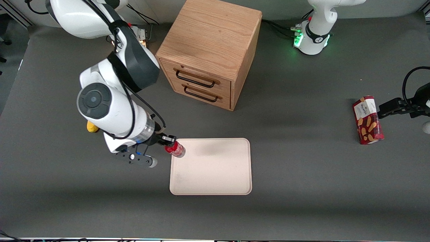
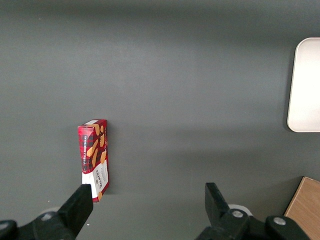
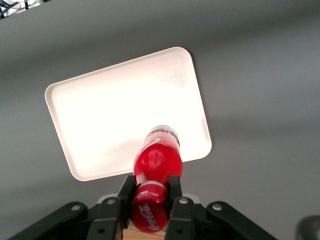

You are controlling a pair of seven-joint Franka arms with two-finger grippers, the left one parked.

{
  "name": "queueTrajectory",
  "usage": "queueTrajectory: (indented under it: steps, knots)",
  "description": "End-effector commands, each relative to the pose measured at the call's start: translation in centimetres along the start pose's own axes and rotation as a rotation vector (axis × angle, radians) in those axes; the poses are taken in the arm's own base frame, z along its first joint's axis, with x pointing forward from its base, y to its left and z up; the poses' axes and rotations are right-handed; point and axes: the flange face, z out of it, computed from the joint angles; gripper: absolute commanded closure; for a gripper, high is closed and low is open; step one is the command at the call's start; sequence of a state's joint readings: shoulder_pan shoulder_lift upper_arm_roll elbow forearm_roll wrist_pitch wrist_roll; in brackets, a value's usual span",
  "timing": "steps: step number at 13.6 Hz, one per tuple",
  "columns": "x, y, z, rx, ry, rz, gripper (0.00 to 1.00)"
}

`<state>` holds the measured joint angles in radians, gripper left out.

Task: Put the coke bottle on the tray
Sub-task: 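Carry the bottle over the white tray and lower it onto it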

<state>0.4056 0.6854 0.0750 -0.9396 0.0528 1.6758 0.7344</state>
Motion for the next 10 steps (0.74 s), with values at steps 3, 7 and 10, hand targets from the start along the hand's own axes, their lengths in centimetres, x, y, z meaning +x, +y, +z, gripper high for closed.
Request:
queueTrajectory:
  steps: [3, 7, 10]
  knots:
    - [1.9, -0.1, 2.0, -0.020, 0.060, 0.018, 1.00]
    - [2.9, -0.1, 7.3, -0.043, 0.059, 0.020, 1.00]
    - [3.2, 0.0, 10.6, -0.024, 0.078, 0.017, 1.00]
